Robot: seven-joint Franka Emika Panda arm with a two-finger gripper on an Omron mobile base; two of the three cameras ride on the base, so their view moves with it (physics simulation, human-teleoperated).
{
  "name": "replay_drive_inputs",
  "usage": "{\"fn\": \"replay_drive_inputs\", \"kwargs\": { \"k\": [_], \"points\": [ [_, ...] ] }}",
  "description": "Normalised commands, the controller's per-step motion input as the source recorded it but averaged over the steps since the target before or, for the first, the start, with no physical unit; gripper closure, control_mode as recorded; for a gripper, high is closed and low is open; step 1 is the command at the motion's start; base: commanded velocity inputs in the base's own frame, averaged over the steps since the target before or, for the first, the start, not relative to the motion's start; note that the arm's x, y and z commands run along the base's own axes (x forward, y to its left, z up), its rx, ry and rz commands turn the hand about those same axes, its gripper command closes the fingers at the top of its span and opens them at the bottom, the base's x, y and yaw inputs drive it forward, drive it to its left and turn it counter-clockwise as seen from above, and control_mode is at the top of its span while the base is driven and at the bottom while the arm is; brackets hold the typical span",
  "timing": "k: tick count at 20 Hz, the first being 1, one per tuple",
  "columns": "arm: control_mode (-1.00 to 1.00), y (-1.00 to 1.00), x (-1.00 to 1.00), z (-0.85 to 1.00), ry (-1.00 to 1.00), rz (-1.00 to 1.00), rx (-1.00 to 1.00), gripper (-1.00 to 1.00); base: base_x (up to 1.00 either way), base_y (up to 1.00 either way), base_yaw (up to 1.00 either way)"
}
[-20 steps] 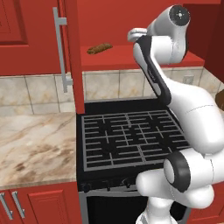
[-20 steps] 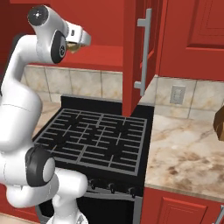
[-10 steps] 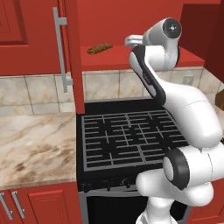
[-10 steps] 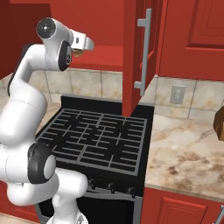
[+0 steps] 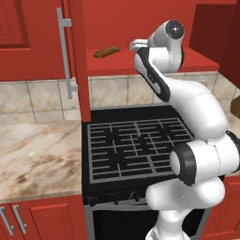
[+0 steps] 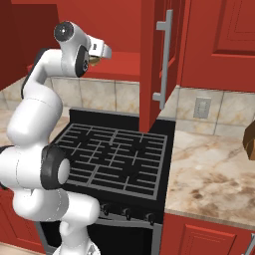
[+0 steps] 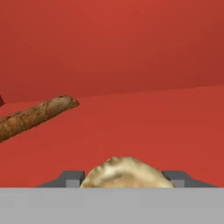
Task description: Pick the candle and candle from the dining table and place them in the open cabinet. Close the cabinet after placing the objects.
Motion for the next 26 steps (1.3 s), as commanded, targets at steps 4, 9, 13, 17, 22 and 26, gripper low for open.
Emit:
{"fn": "replay_drive_inputs", "kwargs": {
  "k": [4,9,13,17,22,26],
  "points": [
    [-1.00,0.00,0.34,-0.06,0.09,0.00,0.00,1.00,0.00,0.00,0.00],
    [-1.00,0.00,0.25,-0.13,0.06,0.00,0.00,1.00,0.00,0.00,0.00],
    [-1.00,0.00,0.21,-0.17,0.00,0.00,0.00,1.00,0.00,0.00,0.00],
    [-1.00,0.00,0.15,-0.14,0.05,0.00,0.00,1.00,0.00,0.00,0.00],
    [-1.00,0.00,0.10,-0.12,0.03,0.00,0.00,1.00,0.00,0.00,0.00],
    [-1.00,0.00,0.13,-0.10,0.02,0.00,0.00,1.00,0.00,0.00,0.00]
  ]
}}
